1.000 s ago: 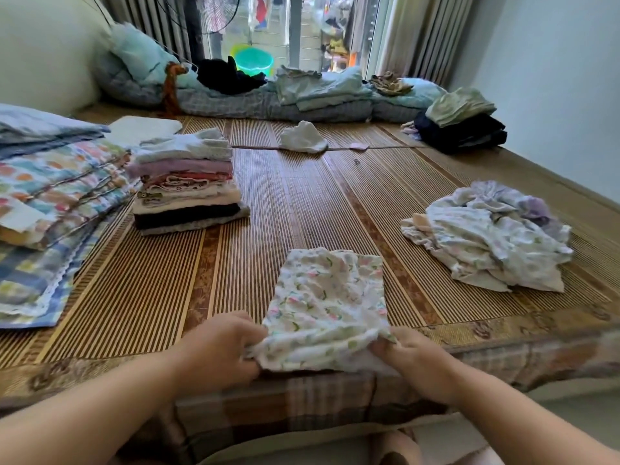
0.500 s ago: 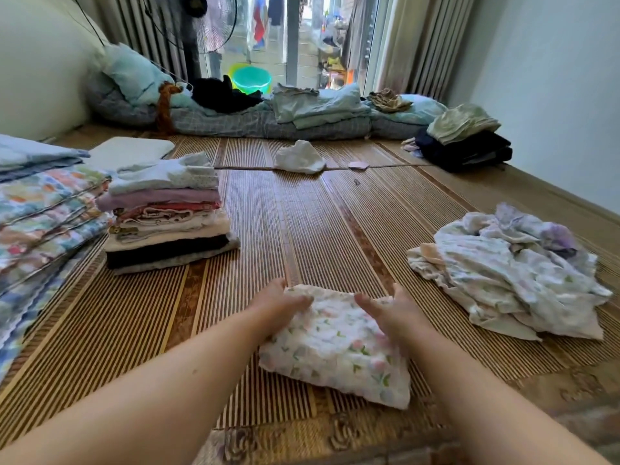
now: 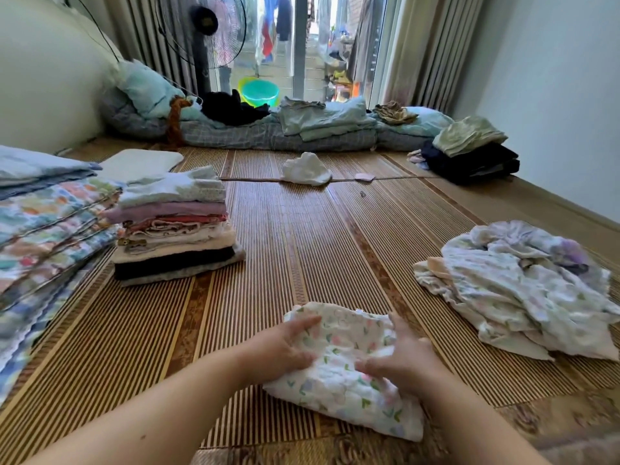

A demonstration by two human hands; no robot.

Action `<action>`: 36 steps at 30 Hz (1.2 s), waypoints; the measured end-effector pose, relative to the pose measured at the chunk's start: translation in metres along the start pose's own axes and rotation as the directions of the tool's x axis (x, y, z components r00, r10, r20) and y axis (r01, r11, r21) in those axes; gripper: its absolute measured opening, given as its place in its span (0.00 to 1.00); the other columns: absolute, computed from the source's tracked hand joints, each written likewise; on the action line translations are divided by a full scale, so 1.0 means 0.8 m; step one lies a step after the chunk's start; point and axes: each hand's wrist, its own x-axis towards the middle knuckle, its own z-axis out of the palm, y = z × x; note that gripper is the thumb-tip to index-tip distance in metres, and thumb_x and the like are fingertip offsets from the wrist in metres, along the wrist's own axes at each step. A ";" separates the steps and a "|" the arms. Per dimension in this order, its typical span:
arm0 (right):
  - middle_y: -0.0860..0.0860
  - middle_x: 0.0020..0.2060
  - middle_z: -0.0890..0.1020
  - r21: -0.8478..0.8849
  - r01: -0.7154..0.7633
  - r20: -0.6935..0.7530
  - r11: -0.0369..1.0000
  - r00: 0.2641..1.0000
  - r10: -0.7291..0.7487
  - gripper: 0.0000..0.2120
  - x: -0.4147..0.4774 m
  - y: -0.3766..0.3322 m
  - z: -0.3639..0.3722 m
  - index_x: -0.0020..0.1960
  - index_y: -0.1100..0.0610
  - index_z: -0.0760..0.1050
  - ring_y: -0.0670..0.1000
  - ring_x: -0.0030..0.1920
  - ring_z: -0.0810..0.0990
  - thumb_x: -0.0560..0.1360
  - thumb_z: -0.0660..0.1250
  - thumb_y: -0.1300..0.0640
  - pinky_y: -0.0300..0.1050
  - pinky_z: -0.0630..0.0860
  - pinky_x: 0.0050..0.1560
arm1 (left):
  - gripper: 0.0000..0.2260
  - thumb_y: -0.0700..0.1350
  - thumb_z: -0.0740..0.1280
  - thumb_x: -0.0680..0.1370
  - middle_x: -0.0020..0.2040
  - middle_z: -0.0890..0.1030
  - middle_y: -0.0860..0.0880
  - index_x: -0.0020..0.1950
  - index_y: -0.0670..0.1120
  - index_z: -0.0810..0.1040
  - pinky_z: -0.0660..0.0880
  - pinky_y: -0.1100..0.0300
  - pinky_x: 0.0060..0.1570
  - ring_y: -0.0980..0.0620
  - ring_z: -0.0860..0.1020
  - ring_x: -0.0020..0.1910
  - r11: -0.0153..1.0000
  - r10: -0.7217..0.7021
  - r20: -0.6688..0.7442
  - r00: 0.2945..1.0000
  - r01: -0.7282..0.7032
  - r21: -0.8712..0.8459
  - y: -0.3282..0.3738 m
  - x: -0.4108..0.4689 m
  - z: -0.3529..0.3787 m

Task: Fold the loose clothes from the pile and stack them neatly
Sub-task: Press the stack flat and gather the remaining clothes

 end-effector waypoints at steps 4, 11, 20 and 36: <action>0.50 0.60 0.75 0.212 0.057 0.127 0.976 0.988 -0.085 0.43 -0.020 0.005 0.006 0.72 0.45 0.64 0.47 0.48 0.80 0.62 0.81 0.55 0.37 0.76 0.36 | 0.28 0.38 0.69 0.75 0.62 0.69 0.51 0.69 0.62 0.70 0.81 0.54 0.48 0.47 0.81 0.46 0.996 -0.040 -0.007 0.999 0.039 -0.076 -0.003 -0.013 0.016; 0.43 0.64 0.73 0.250 0.231 0.247 0.940 0.924 -0.292 0.37 -0.054 -0.003 0.002 0.67 0.43 0.72 0.40 0.51 0.78 0.62 0.78 0.61 0.27 0.72 0.43 | 0.36 0.33 0.69 0.72 0.59 0.73 0.47 0.74 0.59 0.63 0.82 0.52 0.46 0.44 0.82 0.44 0.981 0.001 -0.062 0.998 -0.013 -0.195 -0.001 -0.057 0.009; 0.48 0.59 0.76 0.391 0.483 0.137 0.784 0.811 -0.568 0.43 -0.053 -0.187 -0.038 0.73 0.47 0.66 0.52 0.53 0.82 0.64 0.76 0.69 0.53 0.80 0.54 | 0.37 0.38 0.74 0.71 0.63 0.70 0.46 0.72 0.64 0.63 0.81 0.54 0.43 0.43 0.83 0.48 0.925 0.233 -0.352 0.906 -0.319 -0.208 0.038 -0.122 -0.151; 0.53 0.62 0.74 0.075 0.704 0.130 0.706 0.695 -0.707 0.48 0.183 -0.543 0.036 0.75 0.45 0.60 0.58 0.59 0.76 0.62 0.79 0.64 0.57 0.76 0.61 | 0.36 0.39 0.72 0.71 0.56 0.75 0.51 0.76 0.54 0.62 0.76 0.65 0.37 0.54 0.77 0.44 0.986 0.137 -0.728 0.672 -0.161 0.037 0.006 -0.010 -0.475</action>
